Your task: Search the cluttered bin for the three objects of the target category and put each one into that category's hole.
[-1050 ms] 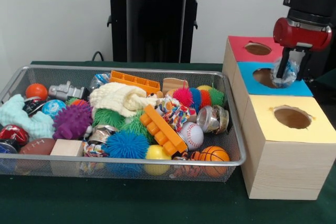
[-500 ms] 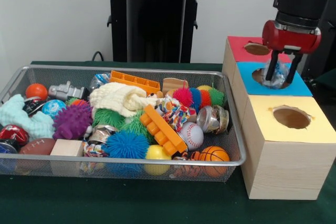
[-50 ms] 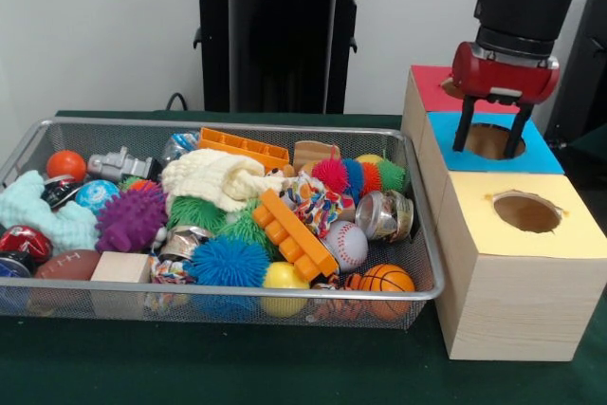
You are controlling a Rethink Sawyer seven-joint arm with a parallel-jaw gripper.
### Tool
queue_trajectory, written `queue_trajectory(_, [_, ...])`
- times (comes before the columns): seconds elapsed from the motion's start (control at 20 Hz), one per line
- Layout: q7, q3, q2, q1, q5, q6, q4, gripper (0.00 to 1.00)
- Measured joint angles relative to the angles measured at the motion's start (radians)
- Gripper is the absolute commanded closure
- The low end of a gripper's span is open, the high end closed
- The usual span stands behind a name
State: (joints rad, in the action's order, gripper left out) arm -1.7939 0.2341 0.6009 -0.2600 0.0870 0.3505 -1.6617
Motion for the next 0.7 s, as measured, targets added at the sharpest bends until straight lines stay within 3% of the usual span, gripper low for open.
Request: queue_trajectory(0.7, [0.000, -0.013, 0.042, 0.015, 0.000, -0.046, -0.075, 0.00])
